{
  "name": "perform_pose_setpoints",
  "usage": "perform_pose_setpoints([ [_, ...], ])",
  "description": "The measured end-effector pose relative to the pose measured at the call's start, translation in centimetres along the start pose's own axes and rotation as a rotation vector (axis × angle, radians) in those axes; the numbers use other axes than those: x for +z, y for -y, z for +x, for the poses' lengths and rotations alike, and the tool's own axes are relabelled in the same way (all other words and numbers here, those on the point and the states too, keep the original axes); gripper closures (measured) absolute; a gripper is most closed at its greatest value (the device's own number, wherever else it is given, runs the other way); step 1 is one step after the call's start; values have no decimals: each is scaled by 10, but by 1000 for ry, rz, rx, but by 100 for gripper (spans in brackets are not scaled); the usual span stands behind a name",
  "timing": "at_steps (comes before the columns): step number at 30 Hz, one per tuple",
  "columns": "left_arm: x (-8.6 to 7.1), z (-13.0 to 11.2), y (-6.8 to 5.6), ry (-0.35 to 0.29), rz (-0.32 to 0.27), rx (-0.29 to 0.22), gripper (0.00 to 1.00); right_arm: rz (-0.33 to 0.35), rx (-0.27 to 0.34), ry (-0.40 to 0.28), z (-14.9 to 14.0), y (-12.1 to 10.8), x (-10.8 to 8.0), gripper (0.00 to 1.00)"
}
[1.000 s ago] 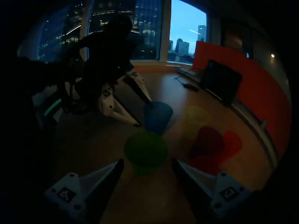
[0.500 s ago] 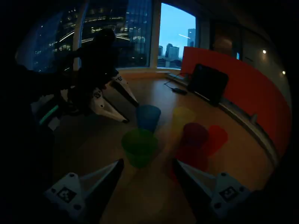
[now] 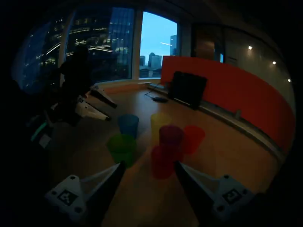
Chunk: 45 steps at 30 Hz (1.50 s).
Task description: Pour water
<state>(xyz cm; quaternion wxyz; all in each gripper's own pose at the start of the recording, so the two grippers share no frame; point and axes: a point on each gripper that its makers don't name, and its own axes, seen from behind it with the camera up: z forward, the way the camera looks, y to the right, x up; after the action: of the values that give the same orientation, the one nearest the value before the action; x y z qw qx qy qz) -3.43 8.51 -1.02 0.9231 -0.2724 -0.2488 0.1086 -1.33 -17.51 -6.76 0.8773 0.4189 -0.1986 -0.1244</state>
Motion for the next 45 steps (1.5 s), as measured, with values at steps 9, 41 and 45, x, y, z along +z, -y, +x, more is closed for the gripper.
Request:
perform_pose_setpoints([
  [9,-14,29,14,-136,75,-55,3,-148,55,-81,12,-34,-19,1],
  [41,-55,85,38,-464,422,-112,3,-779,172,-367,38,-138,-99,1],
  [45,-56,81,46,-475,471,-151,3,-858,161,-393,41,-146,-116,1],
])
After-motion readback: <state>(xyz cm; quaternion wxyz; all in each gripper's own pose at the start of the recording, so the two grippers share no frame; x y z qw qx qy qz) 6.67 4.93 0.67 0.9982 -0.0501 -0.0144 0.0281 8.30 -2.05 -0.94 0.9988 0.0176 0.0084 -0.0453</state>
